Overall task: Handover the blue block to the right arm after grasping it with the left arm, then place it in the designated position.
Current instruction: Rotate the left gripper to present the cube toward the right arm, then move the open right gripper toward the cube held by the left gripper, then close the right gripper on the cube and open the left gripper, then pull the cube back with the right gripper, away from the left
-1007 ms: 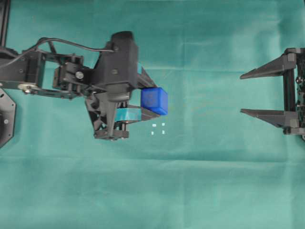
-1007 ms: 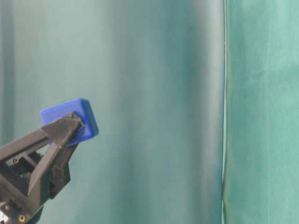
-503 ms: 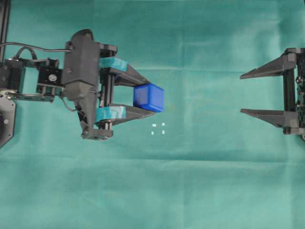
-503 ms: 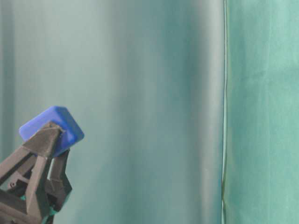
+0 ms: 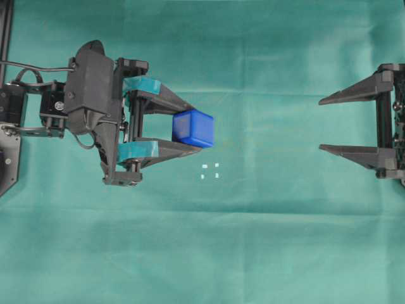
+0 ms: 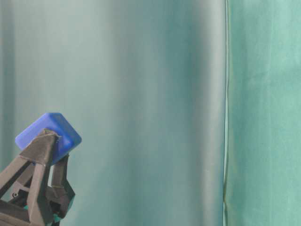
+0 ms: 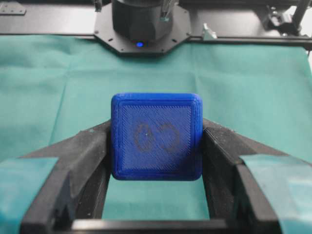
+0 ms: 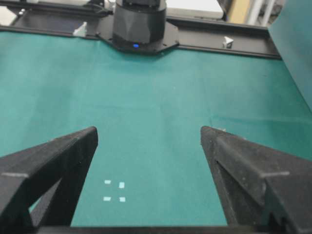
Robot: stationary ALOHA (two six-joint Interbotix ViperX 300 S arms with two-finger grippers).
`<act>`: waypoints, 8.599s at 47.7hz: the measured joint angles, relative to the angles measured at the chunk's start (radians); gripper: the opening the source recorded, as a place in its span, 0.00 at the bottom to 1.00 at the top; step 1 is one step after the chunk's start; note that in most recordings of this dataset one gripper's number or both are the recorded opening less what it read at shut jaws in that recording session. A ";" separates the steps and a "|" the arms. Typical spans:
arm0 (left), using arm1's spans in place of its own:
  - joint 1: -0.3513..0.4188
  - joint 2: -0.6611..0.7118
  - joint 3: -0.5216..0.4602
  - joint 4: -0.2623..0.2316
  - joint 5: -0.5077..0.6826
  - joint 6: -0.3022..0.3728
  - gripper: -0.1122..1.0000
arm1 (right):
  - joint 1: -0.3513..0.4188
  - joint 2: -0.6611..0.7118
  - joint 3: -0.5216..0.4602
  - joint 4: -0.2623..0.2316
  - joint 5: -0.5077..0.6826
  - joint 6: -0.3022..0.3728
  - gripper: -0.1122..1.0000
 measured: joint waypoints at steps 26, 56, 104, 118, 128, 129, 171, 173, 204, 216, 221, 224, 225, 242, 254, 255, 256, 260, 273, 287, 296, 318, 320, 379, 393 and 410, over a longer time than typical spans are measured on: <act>0.000 0.000 0.000 0.000 0.000 0.000 0.52 | 0.000 0.000 0.002 0.000 0.002 0.000 0.94; 0.000 0.000 0.000 -0.002 0.000 0.000 0.52 | 0.000 -0.003 -0.091 -0.258 0.071 -0.170 0.94; -0.002 0.000 0.000 -0.003 0.000 0.000 0.52 | 0.000 -0.002 -0.138 -0.781 0.078 -0.523 0.93; 0.000 0.000 0.000 -0.003 -0.002 0.000 0.52 | 0.000 -0.002 -0.138 -0.781 0.078 -0.518 0.93; 0.000 0.000 0.000 -0.003 0.000 0.000 0.52 | 0.000 -0.002 -0.140 -0.779 0.078 -0.517 0.93; 0.000 0.000 0.000 -0.003 0.000 0.000 0.52 | 0.000 0.000 -0.140 -0.781 0.078 -0.517 0.93; 0.000 0.000 0.000 -0.003 0.000 0.000 0.52 | 0.003 0.005 -0.138 -0.781 0.078 -0.517 0.93; 0.002 0.000 0.000 -0.003 0.000 0.000 0.52 | 0.002 0.005 -0.138 -0.781 0.078 -0.517 0.93; 0.000 0.000 0.000 -0.003 0.000 0.000 0.52 | 0.003 0.193 -0.249 -0.776 0.077 -0.499 0.93; 0.000 0.000 0.000 -0.003 -0.002 0.000 0.52 | 0.003 0.319 -0.354 -0.775 0.075 -0.499 0.93; 0.002 -0.002 0.000 -0.003 -0.002 0.000 0.52 | 0.003 0.388 -0.403 -0.776 0.074 -0.499 0.93; 0.002 -0.003 0.000 -0.003 0.000 0.000 0.52 | 0.003 0.434 -0.443 -0.775 0.071 -0.499 0.93; 0.002 -0.005 0.000 -0.003 0.000 0.000 0.52 | 0.003 0.451 -0.456 -0.776 0.067 -0.499 0.93; 0.002 -0.011 0.008 -0.003 -0.002 0.000 0.52 | 0.003 0.660 -0.643 -0.776 0.037 -0.502 0.93; 0.002 -0.011 0.008 -0.003 0.000 0.002 0.52 | 0.003 0.703 -0.690 -0.779 0.035 -0.503 0.93; 0.002 -0.011 0.008 -0.003 0.000 0.002 0.52 | 0.003 0.704 -0.692 -0.778 0.035 -0.503 0.93; 0.002 -0.011 0.008 -0.003 0.000 0.002 0.52 | 0.003 0.704 -0.692 -0.778 0.035 -0.502 0.93; 0.000 -0.011 0.008 -0.003 0.000 0.002 0.52 | 0.003 0.703 -0.692 -0.778 0.035 -0.503 0.93; 0.002 -0.011 0.008 -0.003 0.000 0.002 0.52 | 0.003 0.703 -0.692 -0.779 0.043 -0.503 0.87; 0.006 -0.011 0.008 -0.006 0.003 0.002 0.52 | 0.008 0.703 -0.696 -0.781 0.114 -0.506 0.69; 0.008 -0.011 0.008 -0.006 0.014 0.000 0.52 | 0.009 0.703 -0.698 -0.779 0.135 -0.506 0.69; 0.006 -0.011 0.005 -0.008 0.029 0.002 0.52 | 0.009 0.704 -0.698 -0.779 0.141 -0.505 0.69; 0.006 -0.011 0.005 -0.008 0.031 0.002 0.52 | 0.009 0.703 -0.698 -0.781 0.141 -0.505 0.69; -0.003 -0.120 0.063 -0.006 0.066 -0.006 1.00 | 0.006 0.666 -0.663 -0.778 0.147 -0.502 0.69; -0.003 -0.179 0.101 -0.006 0.071 -0.006 1.00 | 0.006 0.600 -0.601 -0.778 0.158 -0.502 0.69; -0.003 -0.176 0.101 -0.006 0.072 -0.006 1.00 | 0.006 0.591 -0.594 -0.709 0.160 -0.402 0.69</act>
